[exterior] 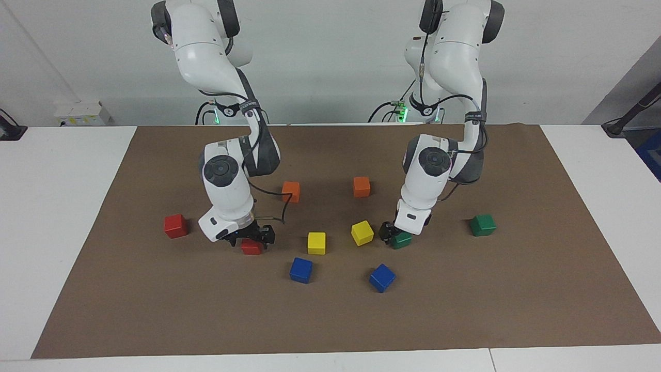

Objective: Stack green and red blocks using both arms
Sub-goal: 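Lift the green cube with the left gripper while the right gripper carries red outward, then lower the green cube onto the first green while the right gripper lowers red onto red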

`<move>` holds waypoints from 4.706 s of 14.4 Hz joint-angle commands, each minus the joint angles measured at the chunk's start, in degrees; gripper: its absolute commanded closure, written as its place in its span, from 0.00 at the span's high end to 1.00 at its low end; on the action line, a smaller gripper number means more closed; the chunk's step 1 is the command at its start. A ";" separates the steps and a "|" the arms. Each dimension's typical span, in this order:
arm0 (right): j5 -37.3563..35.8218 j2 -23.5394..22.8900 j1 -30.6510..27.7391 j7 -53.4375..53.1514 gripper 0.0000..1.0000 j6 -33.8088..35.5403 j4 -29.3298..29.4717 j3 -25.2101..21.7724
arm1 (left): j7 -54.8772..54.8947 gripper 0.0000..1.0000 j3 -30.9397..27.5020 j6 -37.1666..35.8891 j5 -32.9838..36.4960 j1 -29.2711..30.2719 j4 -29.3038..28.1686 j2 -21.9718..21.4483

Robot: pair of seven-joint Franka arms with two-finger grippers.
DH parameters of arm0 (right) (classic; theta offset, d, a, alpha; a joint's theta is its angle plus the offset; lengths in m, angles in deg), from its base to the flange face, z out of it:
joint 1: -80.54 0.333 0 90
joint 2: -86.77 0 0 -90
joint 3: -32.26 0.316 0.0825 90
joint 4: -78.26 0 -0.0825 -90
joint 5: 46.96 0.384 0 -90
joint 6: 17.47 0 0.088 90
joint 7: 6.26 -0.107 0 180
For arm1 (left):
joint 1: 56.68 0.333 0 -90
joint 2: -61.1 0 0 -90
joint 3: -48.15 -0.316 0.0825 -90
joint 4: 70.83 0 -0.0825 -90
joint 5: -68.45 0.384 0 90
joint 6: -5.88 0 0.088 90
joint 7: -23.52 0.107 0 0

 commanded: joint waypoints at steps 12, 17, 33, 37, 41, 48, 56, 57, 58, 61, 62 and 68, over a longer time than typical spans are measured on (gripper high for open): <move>-0.12 1.50 -0.30 -1.08 0.12 -2.79 -4.04 0.41 | -3.53 0.00 -0.50 -10.45 1.35 0.32 5.73 -0.20; -0.38 2.38 -1.87 4.17 0.00 3.00 0.07 0.06 | 12.24 0.00 -0.42 -18.88 1.70 9.18 5.12 -6.61; -0.38 17.41 -21.04 41.63 0.00 10.16 -10.44 0.15 | 46.84 0.00 -0.42 -14.33 1.53 23.61 -2.17 -9.17; -0.29 17.50 -21.66 42.87 0.00 4.17 -14.67 0.15 | 45.60 0.00 -0.42 -14.86 1.00 23.62 -2.53 -9.35; -0.38 17.59 -20.95 43.13 0.00 2.49 -16.60 0.15 | 45.34 0.00 -0.42 -15.21 0.82 23.62 -2.79 -9.61; -0.38 18.90 -20.95 47.00 0.00 1.26 -19.86 0.15 | 42.52 0.00 -0.42 -15.04 -0.23 23.53 -3.76 -9.96; -0.29 18.38 -21.57 43.49 0.00 0.20 -20.13 0.15 | 40.77 0.00 -0.42 -13.02 -0.23 22.91 -5.87 -10.49; -0.29 18.38 -21.57 42.96 0.00 0.12 -20.13 0.15 | 40.59 0.00 -0.42 -12.66 -0.23 22.91 -5.96 -10.49; -0.29 18.38 -21.48 42.52 0.00 0.12 -20.13 0.15 | 40.42 0.00 -0.42 -12.49 -0.23 22.83 -5.96 -10.49; -0.29 18.29 -21.04 41.20 0.00 -0.06 -20.13 0.15 | 40.42 0.51 -0.42 -11.17 -0.23 22.91 -6.66 -10.49; -0.29 18.03 -21.13 41.03 0.00 -0.58 -20.13 0.15 | 40.50 0.80 -0.42 -10.73 -0.23 23.09 -6.92 -10.49; -0.29 17.41 -21.13 41.02 0.00 -1.11 -20.13 0.15 | 40.50 1.00 -0.50 -10.11 -0.23 23.18 -7.80 -10.93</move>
